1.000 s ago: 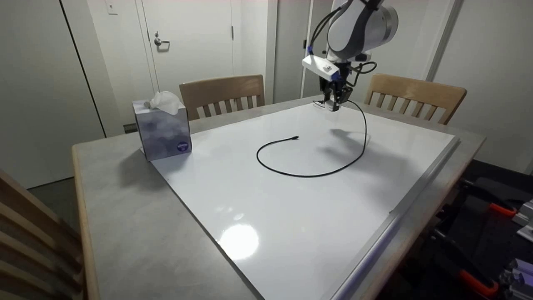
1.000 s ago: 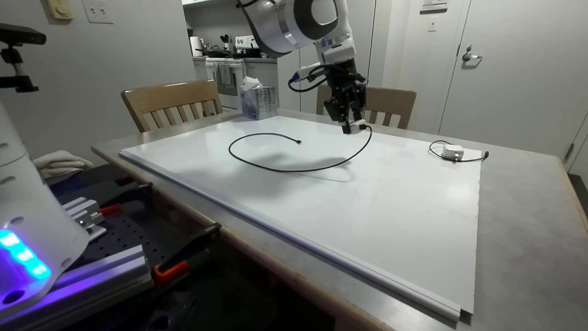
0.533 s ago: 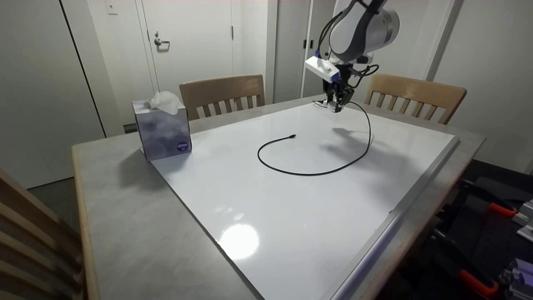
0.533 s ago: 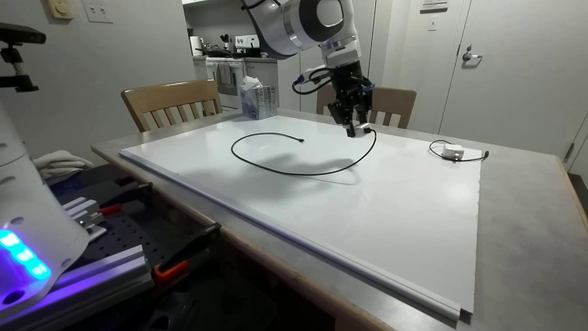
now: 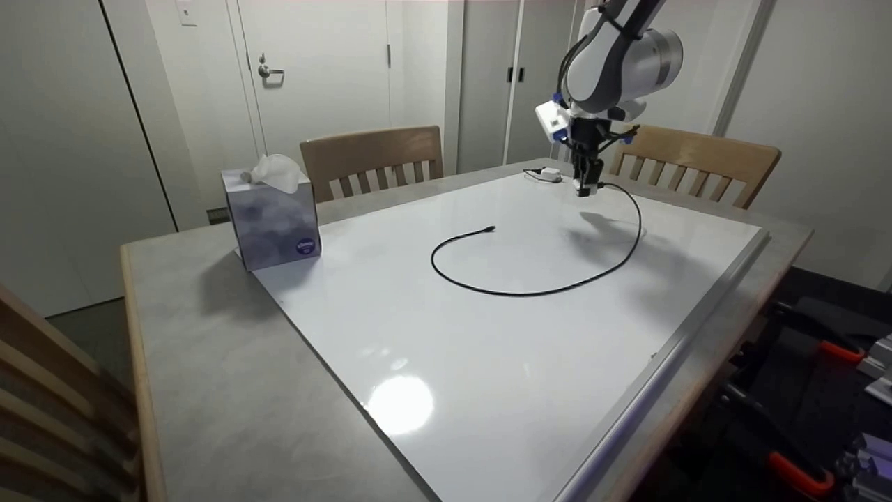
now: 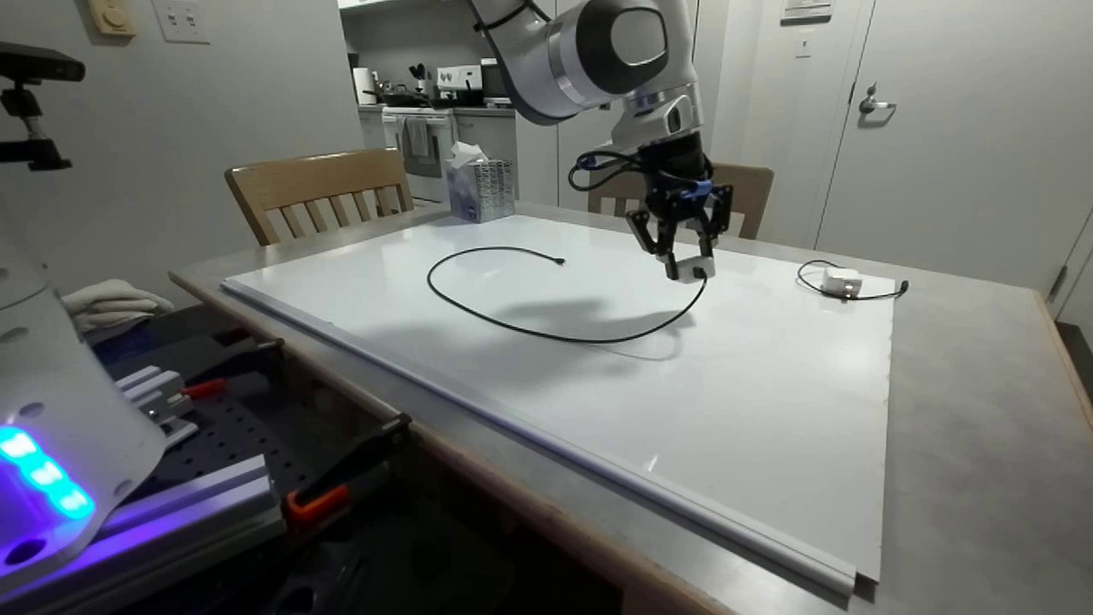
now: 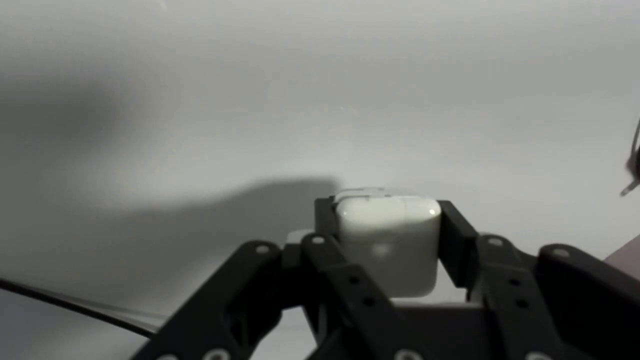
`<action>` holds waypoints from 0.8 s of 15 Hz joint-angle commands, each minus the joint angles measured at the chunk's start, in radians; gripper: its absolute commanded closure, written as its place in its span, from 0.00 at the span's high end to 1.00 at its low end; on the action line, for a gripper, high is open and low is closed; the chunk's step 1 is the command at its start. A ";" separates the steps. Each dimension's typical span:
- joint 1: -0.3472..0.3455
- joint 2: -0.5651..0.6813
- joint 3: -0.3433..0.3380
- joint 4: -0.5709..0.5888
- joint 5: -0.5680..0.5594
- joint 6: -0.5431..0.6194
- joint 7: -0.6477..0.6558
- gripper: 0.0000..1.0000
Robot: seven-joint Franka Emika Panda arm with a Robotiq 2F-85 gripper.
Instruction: Lay the charger across the board
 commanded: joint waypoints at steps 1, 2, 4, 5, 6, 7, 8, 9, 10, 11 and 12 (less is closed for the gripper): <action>-0.025 -0.001 0.016 0.003 -0.016 -0.001 0.016 0.51; -0.029 -0.001 0.017 0.003 -0.014 -0.001 0.019 0.51; -0.021 0.005 0.010 0.009 -0.010 -0.013 0.051 0.26; -0.017 0.009 0.005 0.011 0.006 -0.012 0.092 0.26; -0.034 0.002 0.023 0.007 0.049 -0.017 0.141 0.26; -0.052 -0.003 0.040 0.004 0.071 -0.019 0.164 0.26; -0.072 -0.009 0.057 0.000 0.099 -0.027 0.182 0.26; -0.092 -0.008 0.074 0.004 0.127 -0.042 0.199 0.26; -0.112 -0.007 0.093 0.008 0.156 -0.059 0.214 0.26; -0.079 -0.001 0.065 0.002 0.095 -0.024 0.204 0.26; -0.089 0.000 0.072 0.002 0.096 -0.028 0.205 0.51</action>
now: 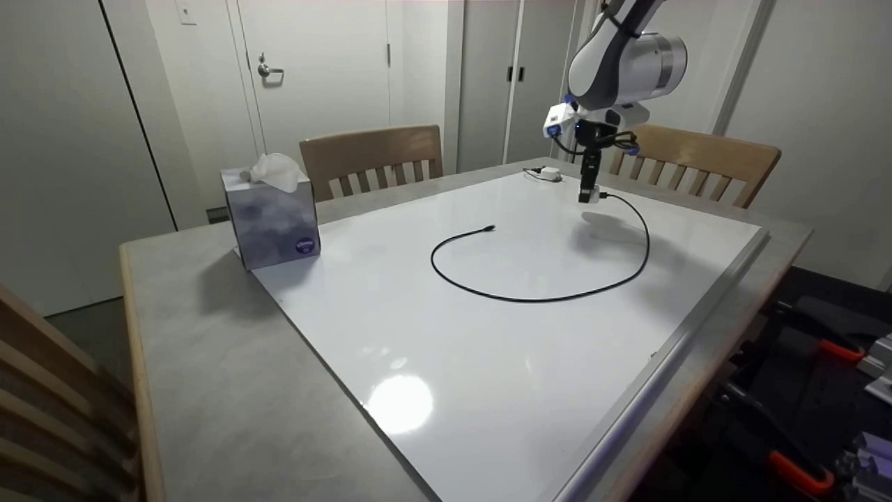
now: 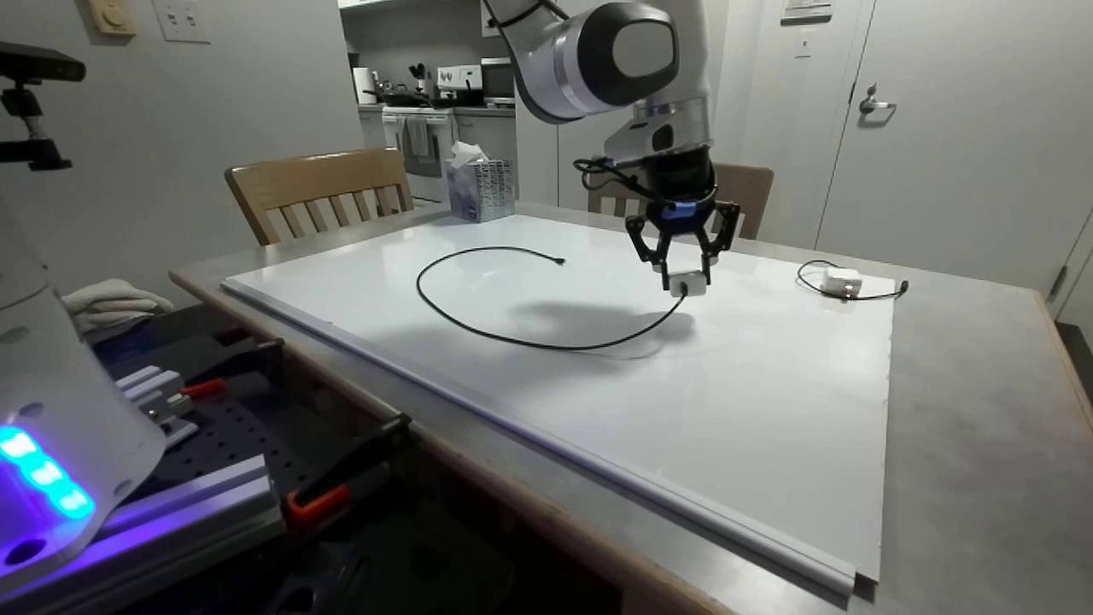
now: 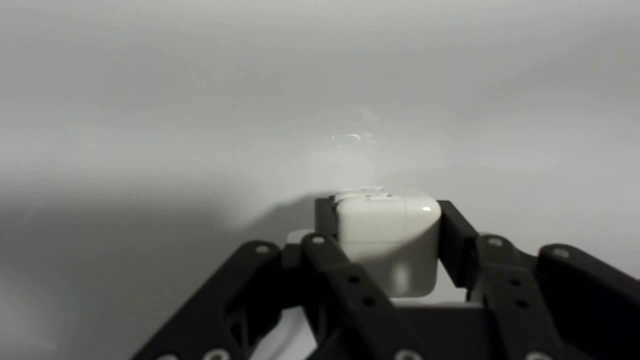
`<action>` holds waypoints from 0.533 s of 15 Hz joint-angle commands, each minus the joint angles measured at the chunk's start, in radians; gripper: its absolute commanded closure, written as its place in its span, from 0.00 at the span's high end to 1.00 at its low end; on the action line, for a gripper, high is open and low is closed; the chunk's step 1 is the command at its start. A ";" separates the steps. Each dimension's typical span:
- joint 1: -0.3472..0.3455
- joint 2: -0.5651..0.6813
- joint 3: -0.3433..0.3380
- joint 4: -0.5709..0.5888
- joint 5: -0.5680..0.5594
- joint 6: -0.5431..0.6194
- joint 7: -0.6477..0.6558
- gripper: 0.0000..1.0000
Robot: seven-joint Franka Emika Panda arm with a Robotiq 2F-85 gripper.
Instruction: Lay the charger across the board
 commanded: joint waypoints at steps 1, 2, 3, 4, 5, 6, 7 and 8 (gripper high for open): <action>-0.020 -0.001 0.016 0.003 -0.024 0.000 0.012 0.51; -0.019 -0.001 0.016 0.003 -0.025 0.000 0.012 0.51; -0.018 -0.001 0.017 0.003 -0.025 0.000 0.012 0.51; 0.037 0.017 -0.039 0.001 -0.083 0.004 0.051 0.26; 0.080 0.038 -0.088 0.008 -0.132 0.012 0.108 0.26; 0.080 0.043 -0.091 0.017 -0.150 0.000 0.138 0.26; 0.082 0.053 -0.097 0.029 -0.154 -0.015 0.193 0.26; 0.054 0.056 -0.072 0.049 -0.106 -0.053 0.249 0.26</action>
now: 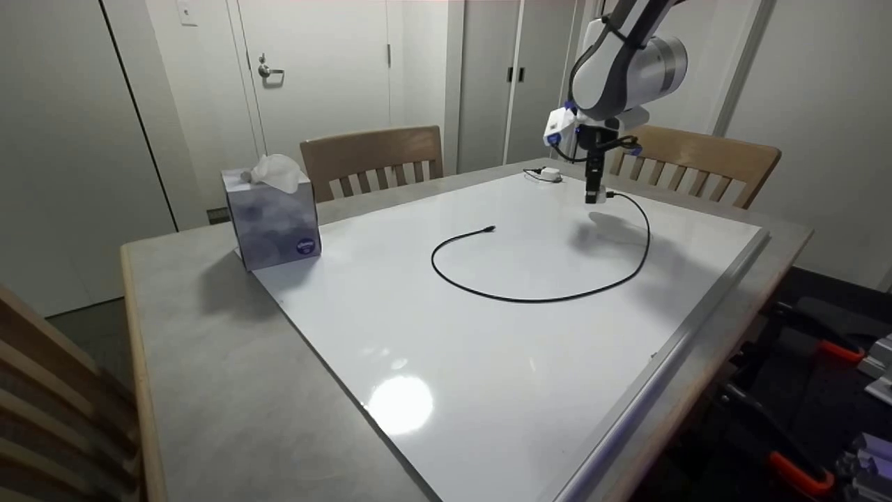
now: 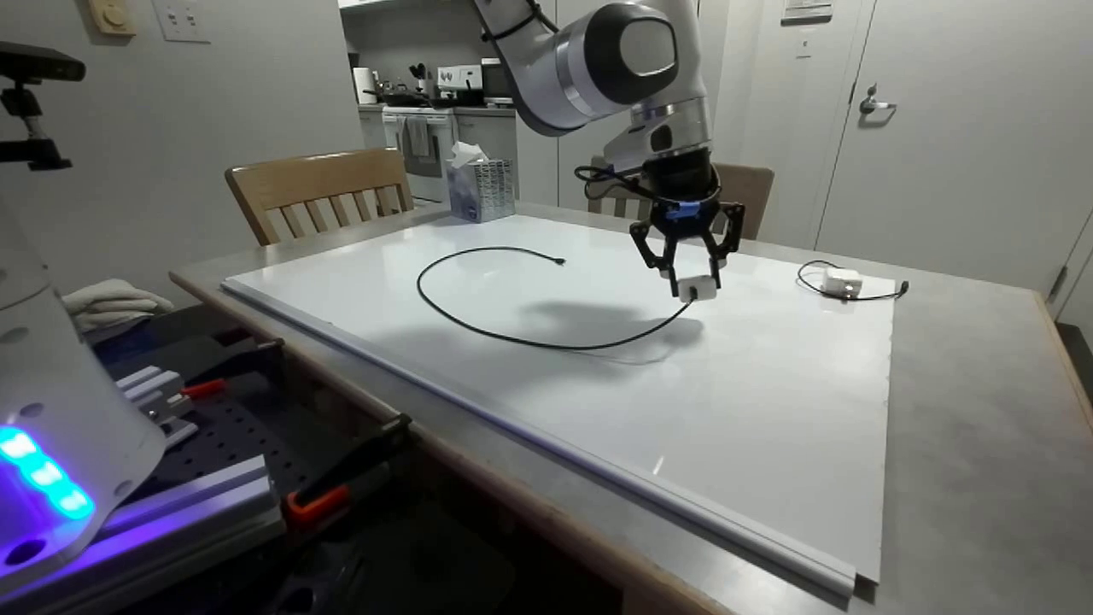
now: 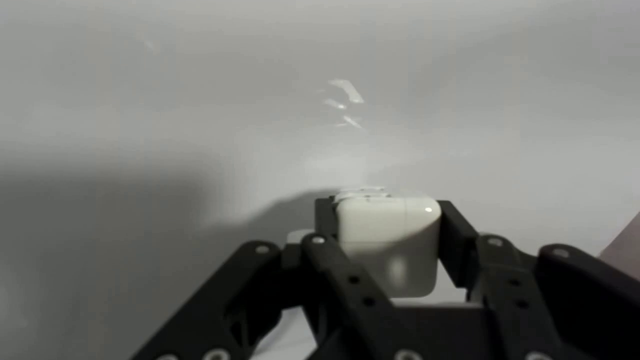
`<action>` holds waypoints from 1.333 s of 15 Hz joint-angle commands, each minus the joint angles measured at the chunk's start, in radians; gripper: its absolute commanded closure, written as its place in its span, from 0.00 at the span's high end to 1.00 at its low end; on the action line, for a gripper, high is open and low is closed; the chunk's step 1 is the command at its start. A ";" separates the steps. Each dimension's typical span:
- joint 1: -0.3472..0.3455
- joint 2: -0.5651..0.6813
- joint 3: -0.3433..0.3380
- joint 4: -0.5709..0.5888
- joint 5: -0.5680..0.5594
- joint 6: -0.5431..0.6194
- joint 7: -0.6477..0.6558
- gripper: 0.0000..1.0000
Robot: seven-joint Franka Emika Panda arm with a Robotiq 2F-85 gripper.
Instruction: Lay the charger across the board
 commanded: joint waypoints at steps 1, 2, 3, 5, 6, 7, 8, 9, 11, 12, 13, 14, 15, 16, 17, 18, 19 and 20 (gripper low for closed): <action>-0.031 0.028 0.023 0.050 0.053 -0.063 0.142 0.26; -0.073 0.017 0.062 0.046 0.087 -0.075 0.144 0.26; -0.094 0.016 0.080 0.043 0.116 -0.084 0.159 0.26; -0.142 0.007 0.121 0.040 0.181 -0.108 0.175 0.26; -0.101 0.015 0.089 0.026 0.119 -0.069 0.170 0.51; -0.121 0.015 0.103 0.028 0.138 -0.077 0.172 0.51; -0.132 0.016 0.109 0.029 0.144 -0.082 0.173 0.51; -0.138 0.016 0.111 0.031 0.145 -0.084 0.177 0.51; -0.121 0.026 0.096 0.037 0.137 -0.077 0.214 0.26; -0.130 0.029 0.107 0.047 0.163 -0.080 0.241 0.26; -0.139 0.029 0.116 0.051 0.188 -0.073 0.280 0.26; -0.165 0.025 0.143 0.051 0.232 -0.060 0.304 0.26; -0.175 0.024 0.153 0.053 0.255 -0.057 0.333 0.26; -0.155 0.032 0.123 0.059 0.349 -0.088 0.296 0.26; -0.177 0.031 0.136 0.063 0.387 -0.110 0.297 0.26; -0.198 0.028 0.144 0.064 0.433 -0.129 0.291 0.26; -0.155 0.018 0.124 0.037 0.366 -0.092 0.290 0.26; -0.161 0.018 0.123 0.037 0.373 -0.093 0.285 0.51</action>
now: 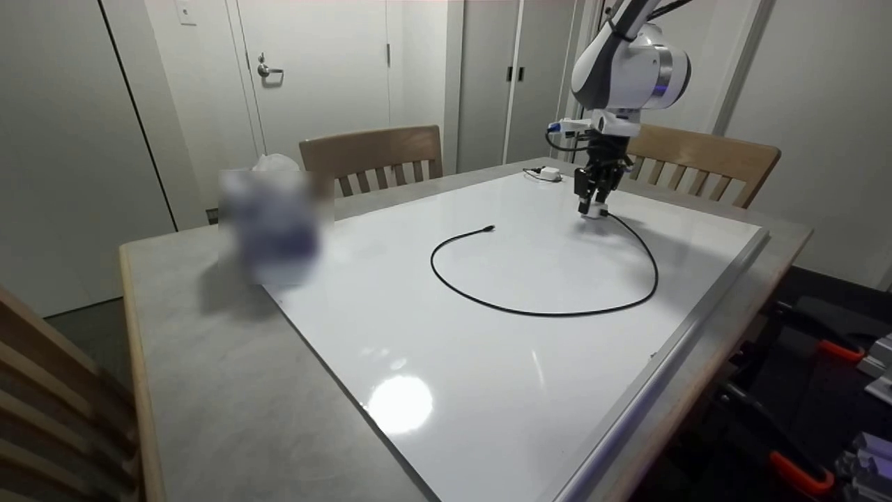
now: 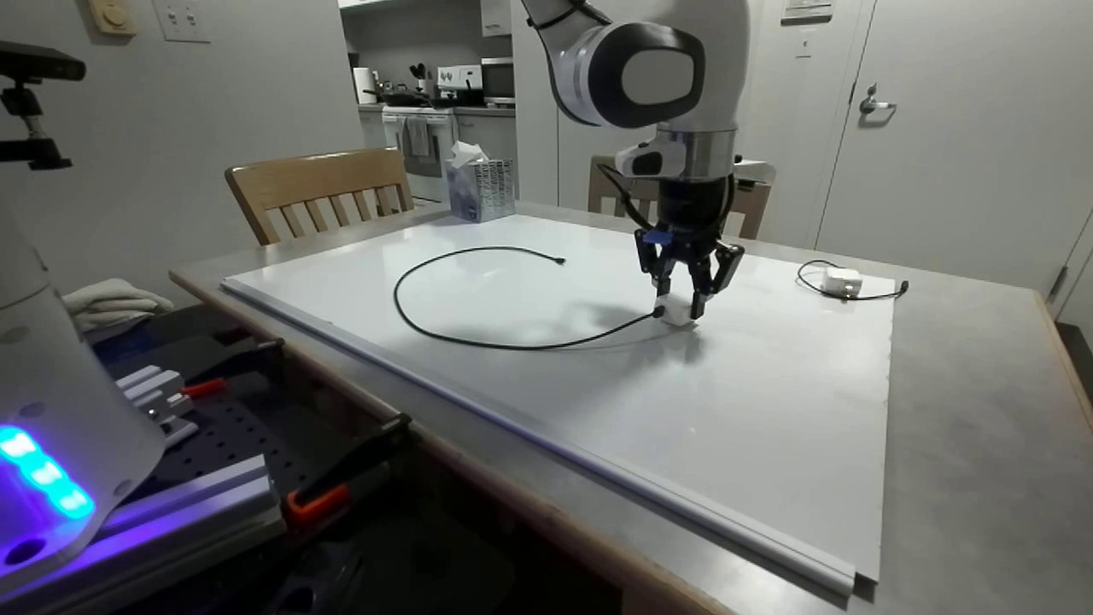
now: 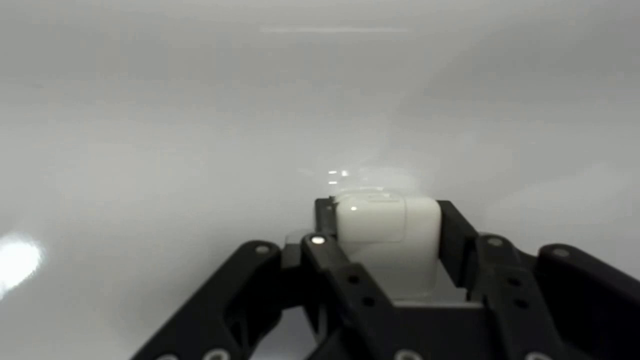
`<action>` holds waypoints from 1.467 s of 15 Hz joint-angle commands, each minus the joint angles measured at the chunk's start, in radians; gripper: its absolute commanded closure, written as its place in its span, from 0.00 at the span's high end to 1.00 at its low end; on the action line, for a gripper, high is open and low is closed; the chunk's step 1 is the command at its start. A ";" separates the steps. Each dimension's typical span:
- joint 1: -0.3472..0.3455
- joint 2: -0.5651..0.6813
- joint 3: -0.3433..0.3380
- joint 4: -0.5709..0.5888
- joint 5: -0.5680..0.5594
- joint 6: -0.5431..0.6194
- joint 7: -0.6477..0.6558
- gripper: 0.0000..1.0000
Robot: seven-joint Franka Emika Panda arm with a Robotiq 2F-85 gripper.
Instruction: Lay the charger across the board
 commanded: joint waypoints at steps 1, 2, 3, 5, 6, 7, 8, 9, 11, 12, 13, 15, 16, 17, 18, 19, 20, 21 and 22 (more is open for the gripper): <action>-0.007 0.000 0.005 0.000 -0.007 0.002 0.000 0.51; -0.006 0.000 0.005 0.000 -0.007 0.002 0.000 0.51; -0.003 0.000 0.006 0.000 -0.007 0.002 0.000 0.51; 0.049 0.016 -0.047 0.005 0.053 0.001 0.001 0.26; 0.106 0.038 -0.112 0.007 0.155 0.011 0.002 0.26; 0.131 0.048 -0.144 0.004 0.237 0.018 0.004 0.26; 0.141 0.054 -0.162 0.001 0.305 0.021 0.002 0.26; 0.160 0.065 -0.188 0.000 0.381 0.022 0.000 0.26; 0.191 0.089 -0.232 -0.002 0.526 0.019 0.000 0.26; 0.205 0.097 -0.251 -0.003 0.598 0.016 0.000 0.26; 0.215 0.108 -0.269 -0.003 0.668 0.013 0.000 0.26; 0.269 0.148 -0.345 -0.011 0.810 0.010 0.000 0.26; 0.313 0.181 -0.405 -0.023 0.873 0.009 0.000 0.26; 0.356 0.216 -0.463 -0.038 0.922 0.004 0.000 0.26; 0.394 0.252 -0.515 -0.054 0.966 -0.006 0.000 0.26; 0.434 0.292 -0.566 -0.072 1.004 -0.017 0.000 0.26; 0.470 0.338 -0.609 -0.090 1.035 -0.030 0.000 0.26; 0.501 0.383 -0.647 -0.108 1.066 -0.048 0.000 0.26; 0.520 0.412 -0.667 -0.123 1.078 -0.070 0.000 0.26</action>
